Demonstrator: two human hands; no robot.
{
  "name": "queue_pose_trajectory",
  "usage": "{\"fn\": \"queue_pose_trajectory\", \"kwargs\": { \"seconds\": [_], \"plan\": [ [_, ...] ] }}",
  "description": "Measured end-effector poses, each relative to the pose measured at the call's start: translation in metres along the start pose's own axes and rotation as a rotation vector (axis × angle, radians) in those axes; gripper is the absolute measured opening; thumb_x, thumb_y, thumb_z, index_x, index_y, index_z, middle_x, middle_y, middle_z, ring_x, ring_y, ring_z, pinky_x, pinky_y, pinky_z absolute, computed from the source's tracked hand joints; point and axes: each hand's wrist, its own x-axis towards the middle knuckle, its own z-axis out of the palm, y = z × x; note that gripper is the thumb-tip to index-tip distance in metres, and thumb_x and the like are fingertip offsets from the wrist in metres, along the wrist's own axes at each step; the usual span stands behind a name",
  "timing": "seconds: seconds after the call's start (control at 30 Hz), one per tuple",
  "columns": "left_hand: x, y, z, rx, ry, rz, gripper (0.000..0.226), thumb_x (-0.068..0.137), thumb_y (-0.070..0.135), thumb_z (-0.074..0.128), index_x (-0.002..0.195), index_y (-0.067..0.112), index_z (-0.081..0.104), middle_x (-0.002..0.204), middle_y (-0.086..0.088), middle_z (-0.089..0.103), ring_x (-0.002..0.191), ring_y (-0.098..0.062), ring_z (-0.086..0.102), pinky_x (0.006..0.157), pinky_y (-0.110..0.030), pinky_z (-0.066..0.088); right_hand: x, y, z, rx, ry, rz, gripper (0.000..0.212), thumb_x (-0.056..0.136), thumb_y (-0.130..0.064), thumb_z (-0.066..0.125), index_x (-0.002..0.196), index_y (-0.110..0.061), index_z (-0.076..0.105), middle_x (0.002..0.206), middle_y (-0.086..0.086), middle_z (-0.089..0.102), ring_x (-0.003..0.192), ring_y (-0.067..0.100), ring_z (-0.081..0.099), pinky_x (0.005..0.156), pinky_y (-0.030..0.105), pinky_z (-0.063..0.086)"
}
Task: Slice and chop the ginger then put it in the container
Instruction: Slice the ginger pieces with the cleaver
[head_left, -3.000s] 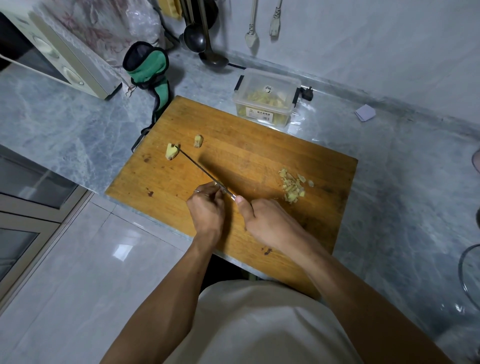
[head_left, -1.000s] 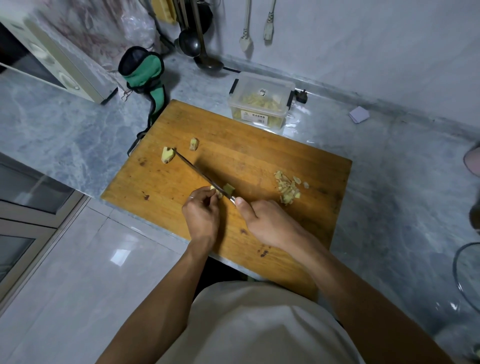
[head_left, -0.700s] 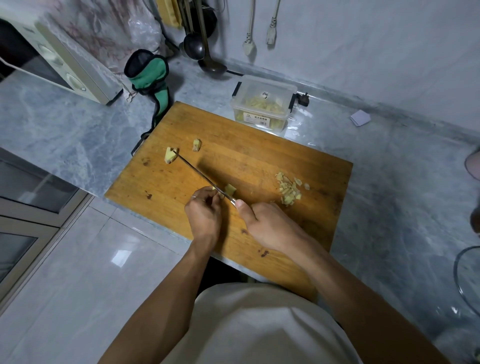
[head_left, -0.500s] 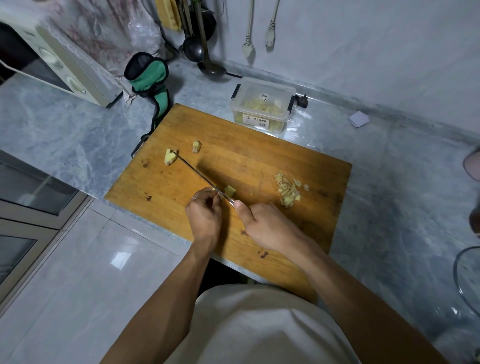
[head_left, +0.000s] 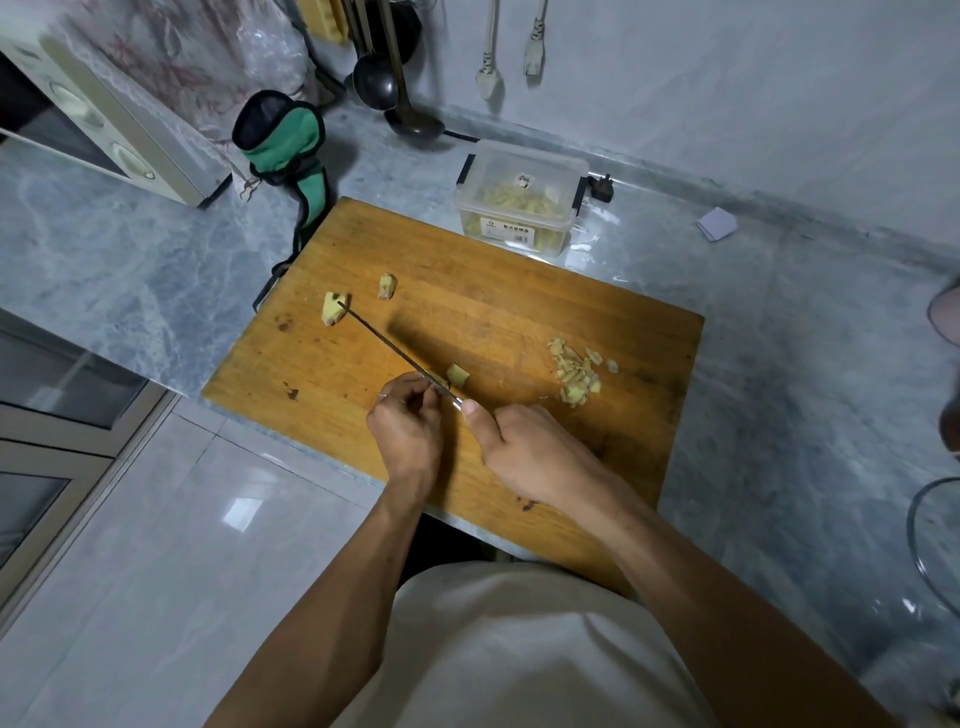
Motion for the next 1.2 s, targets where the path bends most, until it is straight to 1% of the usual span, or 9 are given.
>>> {"fn": "queue_pose_trajectory", "kwargs": {
  "seconds": [0.2, 0.4, 0.5, 0.6, 0.7, 0.8, 1.0, 1.13, 1.2],
  "plan": [
    [0.0, 0.002, 0.001, 0.033, 0.003, 0.042, 0.011, 0.08, -0.009, 0.066, 0.085, -0.003, 0.074, 0.094, -0.013, 0.072, 0.083, -0.013, 0.061, 0.074, 0.002, 0.037, 0.003, 0.0, 0.0, -0.035, 0.006, 0.004, 0.075, 0.104, -0.061, 0.021, 0.064, -0.008, 0.056, 0.058, 0.005, 0.056, 0.049, 0.023, 0.053, 0.05, 0.043, 0.048],
    [0.0, 0.004, 0.004, 0.021, 0.02, 0.025, 0.01, 0.08, -0.007, 0.068, 0.086, -0.003, 0.075, 0.096, -0.013, 0.072, 0.085, -0.016, 0.064, 0.074, 0.001, 0.04, 0.01, 0.005, 0.0, -0.044, 0.012, 0.022, 0.08, 0.103, -0.064, 0.019, 0.074, -0.007, 0.068, 0.074, 0.007, 0.071, 0.064, 0.026, 0.068, 0.063, 0.048, 0.059],
    [0.0, 0.003, 0.004, 0.008, 0.022, 0.018, 0.013, 0.081, -0.008, 0.066, 0.088, -0.002, 0.075, 0.097, -0.013, 0.072, 0.085, -0.014, 0.064, 0.076, 0.0, 0.041, 0.013, 0.005, 0.0, -0.039, 0.008, 0.017, 0.079, 0.103, -0.063, 0.02, 0.072, -0.006, 0.066, 0.075, 0.009, 0.071, 0.067, 0.028, 0.068, 0.065, 0.049, 0.058],
    [0.0, 0.002, 0.004, 0.017, 0.025, 0.034, 0.013, 0.08, -0.008, 0.066, 0.088, -0.002, 0.075, 0.097, -0.013, 0.072, 0.086, -0.014, 0.064, 0.077, -0.002, 0.042, 0.013, 0.004, 0.001, -0.031, 0.009, 0.022, 0.079, 0.103, -0.062, 0.021, 0.068, -0.005, 0.062, 0.07, 0.01, 0.069, 0.061, 0.028, 0.066, 0.06, 0.048, 0.057],
    [0.0, 0.003, 0.004, 0.03, 0.023, 0.045, 0.014, 0.079, -0.009, 0.066, 0.087, -0.002, 0.075, 0.096, -0.013, 0.072, 0.086, -0.015, 0.064, 0.077, -0.005, 0.043, 0.012, 0.0, 0.0, -0.02, 0.003, 0.021, 0.072, 0.105, -0.058, 0.022, 0.059, -0.011, 0.049, 0.058, 0.006, 0.055, 0.05, 0.024, 0.052, 0.051, 0.039, 0.045],
    [0.0, 0.002, 0.003, 0.031, 0.02, 0.042, 0.014, 0.079, -0.007, 0.065, 0.086, -0.002, 0.075, 0.096, -0.012, 0.072, 0.087, -0.016, 0.065, 0.079, -0.013, 0.046, 0.014, -0.004, 0.001, -0.014, 0.003, 0.021, 0.069, 0.106, -0.057, 0.022, 0.056, -0.013, 0.043, 0.056, 0.003, 0.049, 0.049, 0.022, 0.049, 0.051, 0.037, 0.04],
    [0.001, 0.002, 0.004, 0.044, 0.019, 0.056, 0.015, 0.079, -0.008, 0.064, 0.085, -0.002, 0.075, 0.096, -0.012, 0.073, 0.087, -0.014, 0.064, 0.078, -0.002, 0.04, 0.021, -0.004, 0.001, 0.006, -0.002, 0.049, 0.071, 0.105, -0.059, 0.022, 0.058, -0.012, 0.048, 0.059, 0.006, 0.054, 0.055, 0.024, 0.056, 0.057, 0.039, 0.048],
    [0.002, 0.003, 0.006, 0.032, 0.024, 0.036, 0.016, 0.079, -0.005, 0.063, 0.085, 0.001, 0.076, 0.095, -0.01, 0.074, 0.088, -0.02, 0.068, 0.081, -0.025, 0.051, 0.028, -0.002, 0.004, 0.005, -0.004, 0.061, 0.072, 0.104, -0.061, 0.022, 0.059, -0.011, 0.05, 0.063, 0.009, 0.057, 0.06, 0.027, 0.059, 0.062, 0.042, 0.052],
    [0.001, 0.002, 0.005, 0.021, 0.018, 0.04, 0.016, 0.079, -0.006, 0.063, 0.085, 0.001, 0.076, 0.095, -0.009, 0.074, 0.088, -0.019, 0.068, 0.081, -0.025, 0.052, 0.03, 0.001, 0.005, 0.02, -0.015, 0.072, 0.072, 0.104, -0.061, 0.022, 0.059, -0.012, 0.051, 0.066, 0.009, 0.058, 0.061, 0.026, 0.059, 0.061, 0.04, 0.051]
  ]
}}
